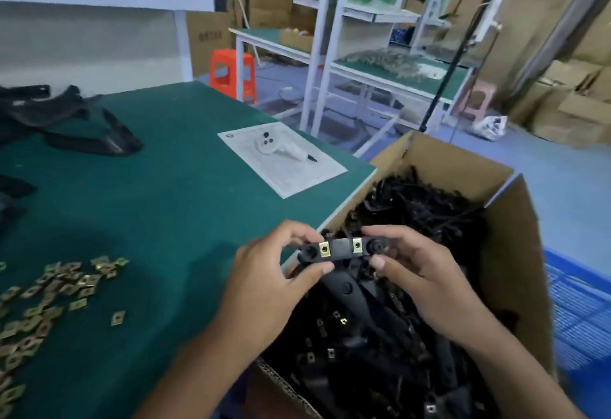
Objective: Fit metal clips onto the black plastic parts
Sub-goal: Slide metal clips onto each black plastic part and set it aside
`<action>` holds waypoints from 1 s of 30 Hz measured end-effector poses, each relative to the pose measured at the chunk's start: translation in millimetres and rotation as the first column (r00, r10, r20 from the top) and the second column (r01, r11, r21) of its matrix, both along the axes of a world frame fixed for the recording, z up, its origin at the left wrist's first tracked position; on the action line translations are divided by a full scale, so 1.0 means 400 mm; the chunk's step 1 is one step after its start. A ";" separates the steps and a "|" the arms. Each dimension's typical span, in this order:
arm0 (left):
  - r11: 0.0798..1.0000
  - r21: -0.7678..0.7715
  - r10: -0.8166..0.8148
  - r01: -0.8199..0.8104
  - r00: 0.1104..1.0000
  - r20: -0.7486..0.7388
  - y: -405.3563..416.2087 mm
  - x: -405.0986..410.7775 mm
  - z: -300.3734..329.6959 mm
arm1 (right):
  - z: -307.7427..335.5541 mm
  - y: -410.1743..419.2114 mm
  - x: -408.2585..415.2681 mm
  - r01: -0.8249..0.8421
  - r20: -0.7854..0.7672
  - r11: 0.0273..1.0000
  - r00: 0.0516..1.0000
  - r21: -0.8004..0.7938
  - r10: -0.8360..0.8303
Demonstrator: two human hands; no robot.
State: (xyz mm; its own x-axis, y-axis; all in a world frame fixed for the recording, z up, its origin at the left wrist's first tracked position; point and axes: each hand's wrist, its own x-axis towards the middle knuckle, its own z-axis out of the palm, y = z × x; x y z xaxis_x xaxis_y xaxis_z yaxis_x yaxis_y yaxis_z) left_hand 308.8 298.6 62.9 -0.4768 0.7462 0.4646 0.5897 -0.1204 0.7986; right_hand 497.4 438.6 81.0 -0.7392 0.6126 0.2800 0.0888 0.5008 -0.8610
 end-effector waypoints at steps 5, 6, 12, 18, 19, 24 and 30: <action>0.977 -0.194 -0.104 0.091 0.993 -0.060 0.122 0.078 -0.075 | -0.084 0.076 0.128 0.172 0.206 0.985 0.963 0.031 -0.175; 0.963 -0.246 -0.132 0.110 0.988 -0.074 0.136 0.083 -0.088 | -0.112 0.094 0.141 0.199 0.267 0.980 0.943 0.027 -0.199; 0.983 -0.181 -0.038 0.032 0.999 -0.028 0.102 -0.005 -0.107 | -0.205 0.138 0.160 0.344 0.499 0.911 0.763 0.227 -0.412; 0.962 -0.160 0.204 -0.220 0.973 -0.112 -0.088 -0.177 -0.049 | -0.191 0.118 -0.021 0.136 0.347 0.974 0.918 0.182 -0.193; 0.945 -0.173 0.255 -0.279 0.956 -0.147 -0.132 -0.213 -0.042 | -0.191 0.103 -0.075 0.066 0.336 0.981 0.934 0.182 -0.125; 0.791 -0.252 0.542 -0.557 0.830 -0.133 -0.374 -0.404 -0.033 | -0.116 -0.090 -0.442 -0.261 0.350 0.913 0.926 0.314 0.144; 0.526 -0.292 0.818 -0.799 0.569 -0.086 -0.599 -0.577 -0.088 | -0.064 -0.327 -0.862 -0.587 0.320 0.753 0.805 0.298 0.500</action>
State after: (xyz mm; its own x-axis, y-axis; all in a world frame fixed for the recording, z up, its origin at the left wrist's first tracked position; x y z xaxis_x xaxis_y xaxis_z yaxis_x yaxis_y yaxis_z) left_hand 78.0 59.2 27.7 -0.9575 0.1115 0.2659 0.2776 0.6061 0.7454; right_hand 152.4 307.7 55.3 -0.9799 -0.0279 0.1973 -0.1426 0.7895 -0.5969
